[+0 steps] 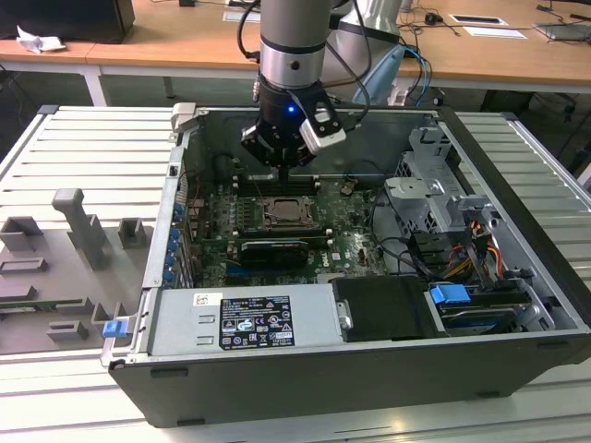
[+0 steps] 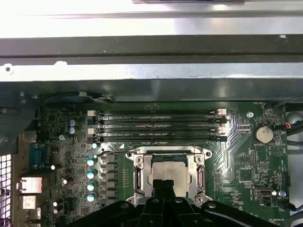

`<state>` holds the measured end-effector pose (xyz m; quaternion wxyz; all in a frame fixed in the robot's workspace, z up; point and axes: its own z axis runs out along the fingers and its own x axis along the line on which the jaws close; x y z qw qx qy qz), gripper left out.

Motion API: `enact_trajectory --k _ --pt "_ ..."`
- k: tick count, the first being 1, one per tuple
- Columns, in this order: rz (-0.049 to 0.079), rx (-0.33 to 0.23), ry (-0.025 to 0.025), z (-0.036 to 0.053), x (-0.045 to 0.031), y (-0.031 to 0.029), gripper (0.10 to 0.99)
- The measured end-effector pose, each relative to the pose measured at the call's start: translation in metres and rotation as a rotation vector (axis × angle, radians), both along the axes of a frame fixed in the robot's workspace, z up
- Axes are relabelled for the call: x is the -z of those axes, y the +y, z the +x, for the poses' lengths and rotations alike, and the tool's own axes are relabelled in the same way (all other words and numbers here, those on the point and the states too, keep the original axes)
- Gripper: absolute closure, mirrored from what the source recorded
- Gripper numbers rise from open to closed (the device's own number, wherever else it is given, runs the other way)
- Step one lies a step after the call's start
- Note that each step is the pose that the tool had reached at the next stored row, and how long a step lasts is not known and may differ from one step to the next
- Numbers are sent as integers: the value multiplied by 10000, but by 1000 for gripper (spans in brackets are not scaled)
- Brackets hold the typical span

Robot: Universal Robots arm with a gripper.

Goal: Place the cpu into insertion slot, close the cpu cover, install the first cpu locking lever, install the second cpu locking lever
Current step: 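Install the first cpu locking lever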

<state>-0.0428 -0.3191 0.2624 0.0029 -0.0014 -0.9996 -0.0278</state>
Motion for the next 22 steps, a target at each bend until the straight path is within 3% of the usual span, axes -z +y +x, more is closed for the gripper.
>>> enact_trajectory --k 5,8,10,12,22 --pt "1 -362 -10 -23 1 0 980" --pt "-3 -384 -57 -117 0 0 980" --pt "-5 -383 -188 -199 3 0 980" --pt "-5 -374 -241 -231 6 0 980" --pt "-7 -367 -246 -340 5 0 980"
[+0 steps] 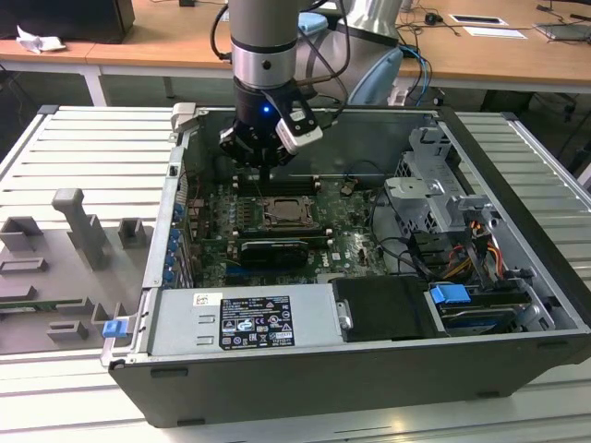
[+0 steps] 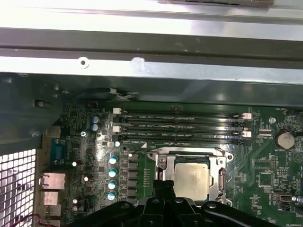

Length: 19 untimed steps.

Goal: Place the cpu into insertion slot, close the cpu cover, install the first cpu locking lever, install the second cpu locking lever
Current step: 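Install the first cpu locking lever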

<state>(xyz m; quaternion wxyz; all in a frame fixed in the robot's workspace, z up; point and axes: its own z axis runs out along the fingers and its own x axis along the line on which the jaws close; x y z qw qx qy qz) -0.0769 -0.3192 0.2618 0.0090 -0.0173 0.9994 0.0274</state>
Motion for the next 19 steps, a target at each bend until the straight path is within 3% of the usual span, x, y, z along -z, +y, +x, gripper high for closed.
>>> enact_trajectory --k 10,19 --pt "26 1 -14 -217 2 4 980" --pt "29 1 -13 -339 2 14 980"
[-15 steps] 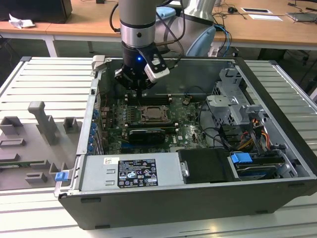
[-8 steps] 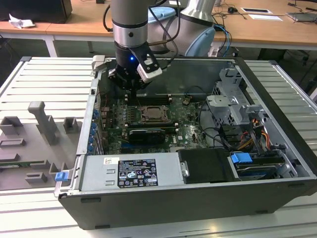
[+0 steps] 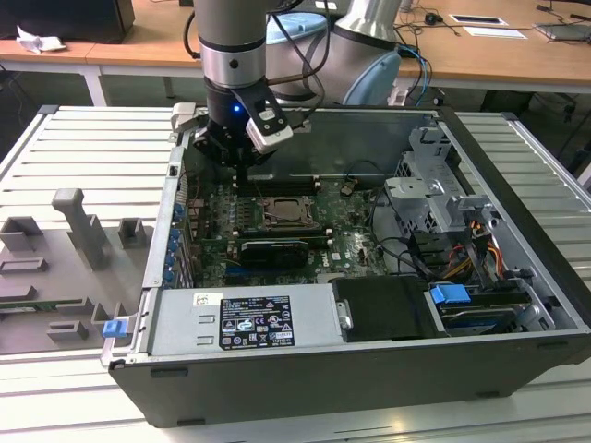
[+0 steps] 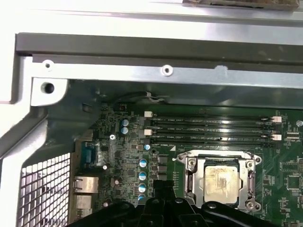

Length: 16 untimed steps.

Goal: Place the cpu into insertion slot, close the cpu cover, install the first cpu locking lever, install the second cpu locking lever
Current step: 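Install the first cpu locking lever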

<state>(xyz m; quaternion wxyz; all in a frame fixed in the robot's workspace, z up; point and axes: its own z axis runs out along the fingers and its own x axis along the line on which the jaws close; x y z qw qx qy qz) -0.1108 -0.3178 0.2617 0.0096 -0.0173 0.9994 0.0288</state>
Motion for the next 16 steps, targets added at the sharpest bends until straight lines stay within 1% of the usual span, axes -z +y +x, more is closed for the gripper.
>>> enact_trajectory --k 3,16 --pt "0 0 0 -16 0 1 980" --pt "-1 0 1 -27 0 21 980"
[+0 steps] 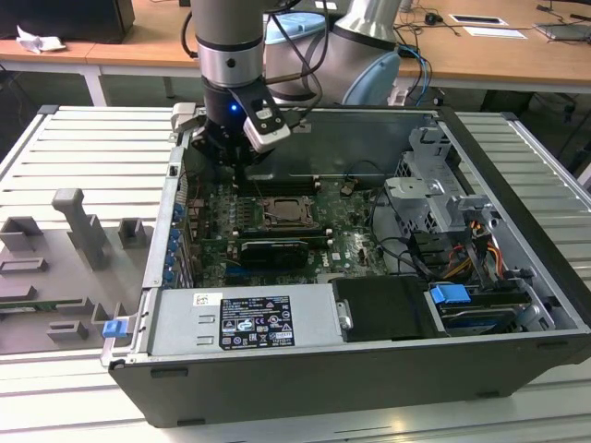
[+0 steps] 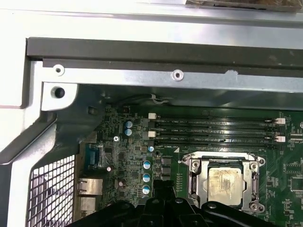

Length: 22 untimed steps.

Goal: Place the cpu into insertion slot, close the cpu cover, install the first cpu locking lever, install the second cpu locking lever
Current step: 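Install the first cpu locking lever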

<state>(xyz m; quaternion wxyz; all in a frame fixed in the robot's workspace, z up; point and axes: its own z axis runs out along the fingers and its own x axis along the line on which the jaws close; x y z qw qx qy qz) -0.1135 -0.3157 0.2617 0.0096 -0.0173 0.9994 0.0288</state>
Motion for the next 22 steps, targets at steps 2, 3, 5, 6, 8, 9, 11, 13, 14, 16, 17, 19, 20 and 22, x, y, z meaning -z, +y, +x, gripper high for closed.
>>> enact_trajectory --k 2,3,5,6,8,9,11,13,14,16,17,19,20,22 --pt "0 0 -1 0 0 35 980" --pt "1 0 -1 0 1 51 980" --pt "0 0 -1 0 1 65 980" --pt "1 -1 -1 0 2 67 980" --pt "1 -1 -1 0 4 69 980" --pt "1 -1 -1 0 5 70 980" --pt "-1 1 0 -1 5 73 980" --pt "1 1 -1 -1 7 80 980" --pt "-1 -1 0 0 7 87 980" --pt "0 -1 -1 -1 9 108 980" --pt "0 -1 -1 0 9 121 980" --pt "0 0 -1 0 11 146 980" --pt "0 0 -1 0 11 156 980" --pt "0 0 -1 0 16 180 980"
